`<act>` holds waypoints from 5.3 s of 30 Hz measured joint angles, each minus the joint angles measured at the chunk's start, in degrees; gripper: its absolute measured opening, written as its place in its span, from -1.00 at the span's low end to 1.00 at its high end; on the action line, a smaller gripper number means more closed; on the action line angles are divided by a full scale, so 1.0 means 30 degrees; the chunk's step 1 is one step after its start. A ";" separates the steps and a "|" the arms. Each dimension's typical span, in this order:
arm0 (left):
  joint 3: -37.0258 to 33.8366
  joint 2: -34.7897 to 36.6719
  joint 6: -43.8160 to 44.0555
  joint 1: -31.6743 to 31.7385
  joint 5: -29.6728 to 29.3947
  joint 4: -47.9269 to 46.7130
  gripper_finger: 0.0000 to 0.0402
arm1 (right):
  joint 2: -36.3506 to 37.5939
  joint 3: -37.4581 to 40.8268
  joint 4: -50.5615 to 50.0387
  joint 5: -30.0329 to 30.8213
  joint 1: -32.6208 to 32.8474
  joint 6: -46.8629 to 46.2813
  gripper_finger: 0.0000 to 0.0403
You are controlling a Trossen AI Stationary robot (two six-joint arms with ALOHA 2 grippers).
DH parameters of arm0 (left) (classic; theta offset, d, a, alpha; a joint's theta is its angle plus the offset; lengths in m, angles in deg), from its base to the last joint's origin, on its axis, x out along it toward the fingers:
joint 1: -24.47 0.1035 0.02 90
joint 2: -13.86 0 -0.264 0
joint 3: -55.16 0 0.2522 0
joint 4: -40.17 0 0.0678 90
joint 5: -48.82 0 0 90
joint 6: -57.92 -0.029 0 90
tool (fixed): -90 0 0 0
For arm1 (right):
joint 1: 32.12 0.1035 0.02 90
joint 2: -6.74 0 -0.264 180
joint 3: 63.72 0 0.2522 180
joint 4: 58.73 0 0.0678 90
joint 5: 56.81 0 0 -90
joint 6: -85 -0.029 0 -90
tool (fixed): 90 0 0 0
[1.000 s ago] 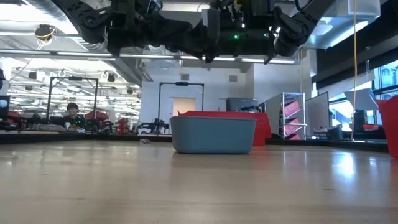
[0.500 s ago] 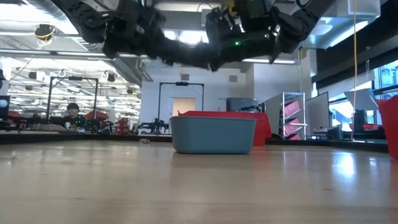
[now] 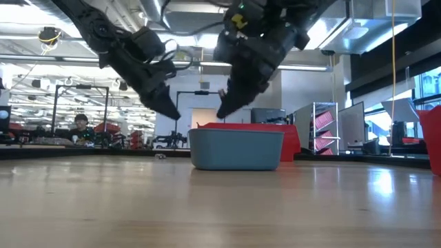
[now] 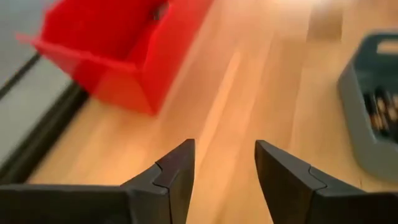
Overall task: Sort batteries
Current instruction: Put the black battery into the blue bin
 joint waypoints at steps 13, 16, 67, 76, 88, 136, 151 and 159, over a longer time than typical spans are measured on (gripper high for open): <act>0.0000 0.3043 0.1881 -0.2223 -0.4208 -0.4332 -0.34 | -0.2338 -0.1677 -0.2925 0.1464 0.0471 0.0082 -0.84; 0.0001 0.3737 0.2470 -0.2462 -0.5220 -0.4916 -0.35 | -0.2359 -0.1700 -0.3089 0.2067 0.0475 0.0123 -0.78; 0.0342 -0.5512 0.0207 0.3799 -0.1669 0.0407 0.27 | 0.3664 0.6562 0.9863 0.6397 -0.1657 0.1911 -0.21; 0.0373 -0.5506 -0.1926 0.3687 -0.1807 -0.0249 0.23 | 0.3664 0.6562 0.9804 0.6390 -0.1649 0.1654 -0.21; 0.0452 -0.5423 -0.1054 0.3277 -0.2377 -0.2675 -0.09 | 0.3664 0.6562 0.9306 0.6390 -0.1649 0.1554 -0.21; -0.6309 0.1760 0.4117 -0.3794 -0.3505 0.5152 -0.97 | 0.4486 0.8403 0.9880 0.4209 -0.4637 -0.2171 -0.21; -0.6302 0.1760 0.3879 -0.3873 -0.3512 0.5401 -0.96 | -0.3580 -0.3234 -0.2054 0.3279 -0.3718 -0.0874 0.16; -0.6302 0.1768 0.3802 -0.3873 -0.3512 0.5391 -0.96 | -0.5628 -0.5272 -0.3403 0.3606 -0.3813 -0.0798 -0.16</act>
